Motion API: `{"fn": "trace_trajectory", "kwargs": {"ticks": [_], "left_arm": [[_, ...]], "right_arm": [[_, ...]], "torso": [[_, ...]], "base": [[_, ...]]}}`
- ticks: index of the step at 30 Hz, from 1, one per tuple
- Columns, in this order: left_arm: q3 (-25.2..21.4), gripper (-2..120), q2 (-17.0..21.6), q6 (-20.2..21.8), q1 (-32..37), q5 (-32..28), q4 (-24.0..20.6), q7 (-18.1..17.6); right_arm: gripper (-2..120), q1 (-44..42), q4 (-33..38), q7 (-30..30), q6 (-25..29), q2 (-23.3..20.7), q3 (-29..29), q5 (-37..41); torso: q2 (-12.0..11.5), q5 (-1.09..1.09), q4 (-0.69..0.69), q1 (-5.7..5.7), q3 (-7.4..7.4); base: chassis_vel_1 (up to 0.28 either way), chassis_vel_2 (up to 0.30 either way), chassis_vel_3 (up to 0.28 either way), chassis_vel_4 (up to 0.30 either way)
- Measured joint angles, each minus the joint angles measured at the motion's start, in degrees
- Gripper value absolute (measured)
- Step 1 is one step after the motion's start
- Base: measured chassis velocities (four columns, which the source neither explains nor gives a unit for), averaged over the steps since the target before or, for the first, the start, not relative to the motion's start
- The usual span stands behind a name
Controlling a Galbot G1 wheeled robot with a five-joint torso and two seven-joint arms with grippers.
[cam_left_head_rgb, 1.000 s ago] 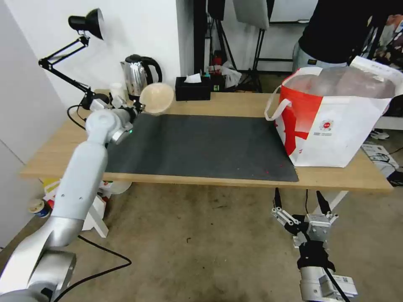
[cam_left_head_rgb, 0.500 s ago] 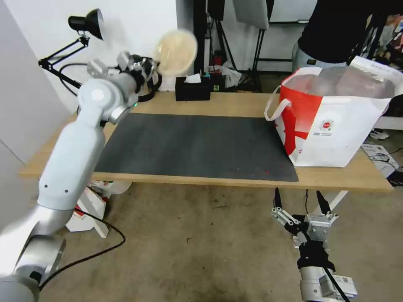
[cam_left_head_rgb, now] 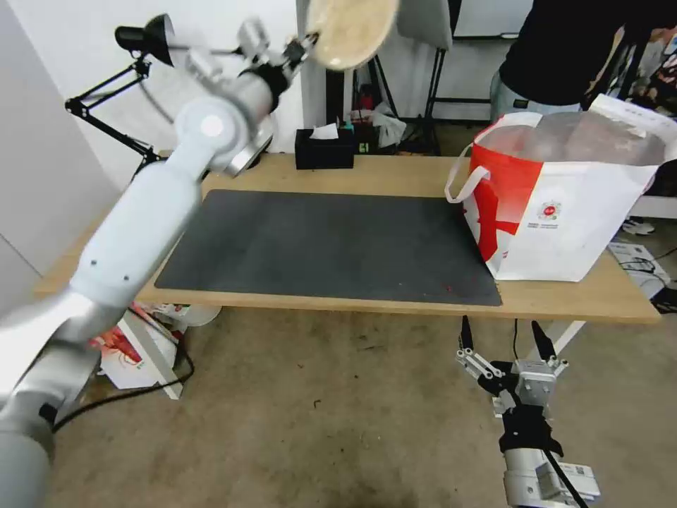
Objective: Pick up the trash from the table and place it into the takeout bag.
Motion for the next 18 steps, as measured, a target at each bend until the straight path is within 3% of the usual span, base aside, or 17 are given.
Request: {"fn": "trace_trajectory", "kwargs": {"ticks": [6, 12, 14, 18], "left_arm": [[8.4, 0, -5.0, -3.3, -5.6, 0.0, 5.0, 4.2], [12.6, 0, -8.6, -4.8, -8.6, 0.2, 9.6, 5.2], [15.7, 0, -10.8, -5.4, -10.5, 0.2, 13.0, 5.6], [18.3, 0, -12.4, -6.0, -11.6, 0.3, 15.0, 6.1]], "right_arm": [[100, 0.0, 0.0, 0.0, 0.0, 0.0, 0.0, 0.0], [100, 0.0, 0.0, 0.0, 0.0, 0.0, 0.0, 0.0], [100, 0.0, 0.0, 0.0, 0.0, 0.0, 0.0, 0.0], [100, 0.0, 0.0, 0.0, 0.0, 0.0, 0.0, 0.0]], "torso": [[0.0, -0.01, -0.02, 0.00, 0.00], [0.0, -0.01, 0.00, 0.00, 0.00], [0.0, -0.01, -0.01, -0.01, 0.00], [0.0, 0.00, 0.01, 0.00, 0.00]], "base": [[0.000, 0.000, 0.000, 0.000], [0.000, 0.000, 0.000, 0.000], [0.000, 0.000, 0.000, 0.000], [0.000, 0.000, 0.000, 0.000]]}}
